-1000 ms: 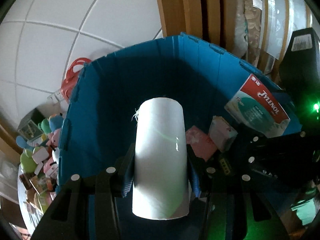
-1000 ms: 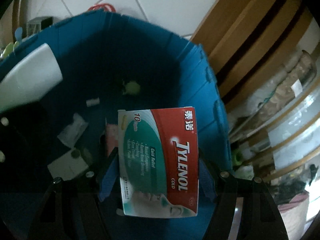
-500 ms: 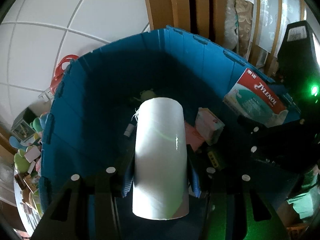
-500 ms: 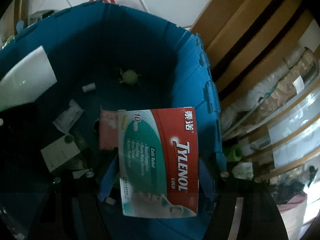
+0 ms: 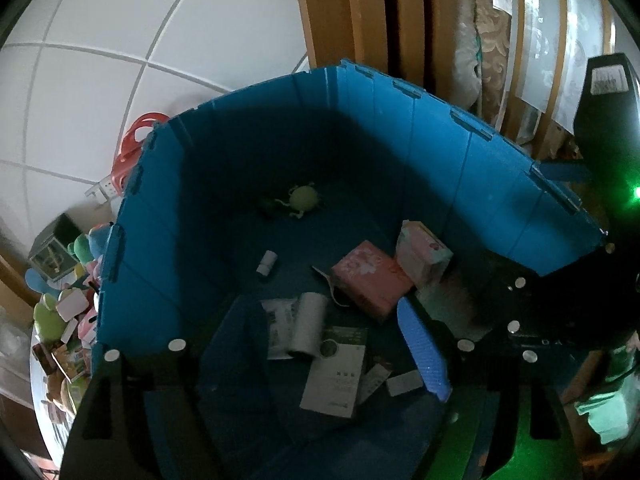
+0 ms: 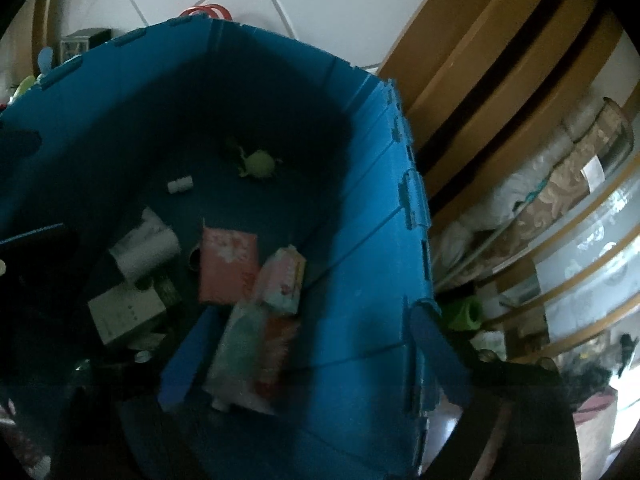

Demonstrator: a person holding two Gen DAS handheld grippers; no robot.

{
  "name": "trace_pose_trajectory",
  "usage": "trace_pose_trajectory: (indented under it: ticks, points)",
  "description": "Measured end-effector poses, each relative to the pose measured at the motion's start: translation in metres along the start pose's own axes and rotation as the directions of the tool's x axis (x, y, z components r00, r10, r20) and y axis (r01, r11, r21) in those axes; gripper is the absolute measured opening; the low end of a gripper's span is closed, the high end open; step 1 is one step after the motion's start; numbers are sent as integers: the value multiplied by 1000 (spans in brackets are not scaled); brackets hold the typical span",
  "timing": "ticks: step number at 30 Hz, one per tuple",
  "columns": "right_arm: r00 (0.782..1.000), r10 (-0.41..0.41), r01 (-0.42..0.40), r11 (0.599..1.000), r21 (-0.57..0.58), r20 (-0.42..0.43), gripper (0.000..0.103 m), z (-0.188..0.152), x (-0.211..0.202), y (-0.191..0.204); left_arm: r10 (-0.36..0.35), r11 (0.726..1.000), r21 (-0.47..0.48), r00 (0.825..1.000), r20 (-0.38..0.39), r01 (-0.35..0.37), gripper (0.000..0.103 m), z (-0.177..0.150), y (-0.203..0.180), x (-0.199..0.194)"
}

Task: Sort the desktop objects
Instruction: 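Open both tools to drop the roll and Tylenol box into the crate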

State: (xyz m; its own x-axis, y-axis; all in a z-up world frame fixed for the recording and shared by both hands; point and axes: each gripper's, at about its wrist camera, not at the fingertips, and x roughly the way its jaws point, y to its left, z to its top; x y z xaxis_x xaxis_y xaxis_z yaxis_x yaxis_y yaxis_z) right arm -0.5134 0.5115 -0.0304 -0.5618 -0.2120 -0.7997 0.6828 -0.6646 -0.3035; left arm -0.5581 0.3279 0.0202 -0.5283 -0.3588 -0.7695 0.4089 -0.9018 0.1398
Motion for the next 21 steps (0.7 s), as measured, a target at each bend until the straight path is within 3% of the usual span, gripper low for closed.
trace_pose_trajectory:
  ticks: [9,14,21]
  points:
    - [999,15,-15,1000,1,51,103,-11,-26,3,-21,999,-34,999,29,22,78,-9,10,-16]
    - [994,28,-33,998,45,101,103,-16,-44,5,-40,996,-76,996,84,46,78,-17,22,-37]
    - [971,80,-114,983,143,227,103,-16,-84,14,31,991,-136,981,193,-5,78,-34,56,-79]
